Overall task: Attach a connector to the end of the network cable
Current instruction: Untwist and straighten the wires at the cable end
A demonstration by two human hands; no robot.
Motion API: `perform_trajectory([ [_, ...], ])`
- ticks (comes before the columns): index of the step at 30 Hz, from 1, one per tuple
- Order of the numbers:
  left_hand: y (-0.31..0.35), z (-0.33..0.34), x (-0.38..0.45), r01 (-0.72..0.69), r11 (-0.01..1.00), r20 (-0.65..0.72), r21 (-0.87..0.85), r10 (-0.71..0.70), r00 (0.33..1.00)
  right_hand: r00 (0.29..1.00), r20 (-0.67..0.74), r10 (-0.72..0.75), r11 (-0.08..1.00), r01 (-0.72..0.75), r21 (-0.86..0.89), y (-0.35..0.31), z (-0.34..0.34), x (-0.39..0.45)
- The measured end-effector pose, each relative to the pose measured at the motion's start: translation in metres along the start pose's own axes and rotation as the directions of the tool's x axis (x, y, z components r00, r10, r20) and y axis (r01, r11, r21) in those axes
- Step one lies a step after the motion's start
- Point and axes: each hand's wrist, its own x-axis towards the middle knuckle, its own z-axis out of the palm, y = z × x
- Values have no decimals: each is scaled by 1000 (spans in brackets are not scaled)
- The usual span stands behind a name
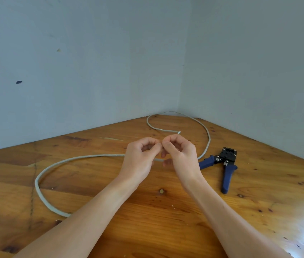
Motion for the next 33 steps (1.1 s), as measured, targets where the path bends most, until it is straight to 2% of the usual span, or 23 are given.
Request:
perform_trajectory([
  [5,0,-2,0,-165,967,21,194,164,986,996,-52,-75,975,62,-214,0,-1,0],
  [10,-1,-3,0,-160,956,39,247,155,987,986,-80,-149,931,112,-347,1,-3,-2],
  [13,0,-2,0,-167,954,51,250,159,986,987,-97,-130,945,94,-315,1,-5,-1],
  [17,1,-3,-1,-170,963,16,210,170,985,997,-62,-48,988,39,-148,-4,-5,1],
  [23,0,-5,2,-69,995,25,76,68,997,1000,-8,29,998,-28,63,-4,-6,1],
  [27,0,-5,2,-18,999,23,34,17,1000,1000,-8,26,998,-25,66,-3,-6,2],
  [33,-1,-6,4,-23,998,23,64,21,1000,999,5,-43,998,43,-53,-1,-6,2],
])
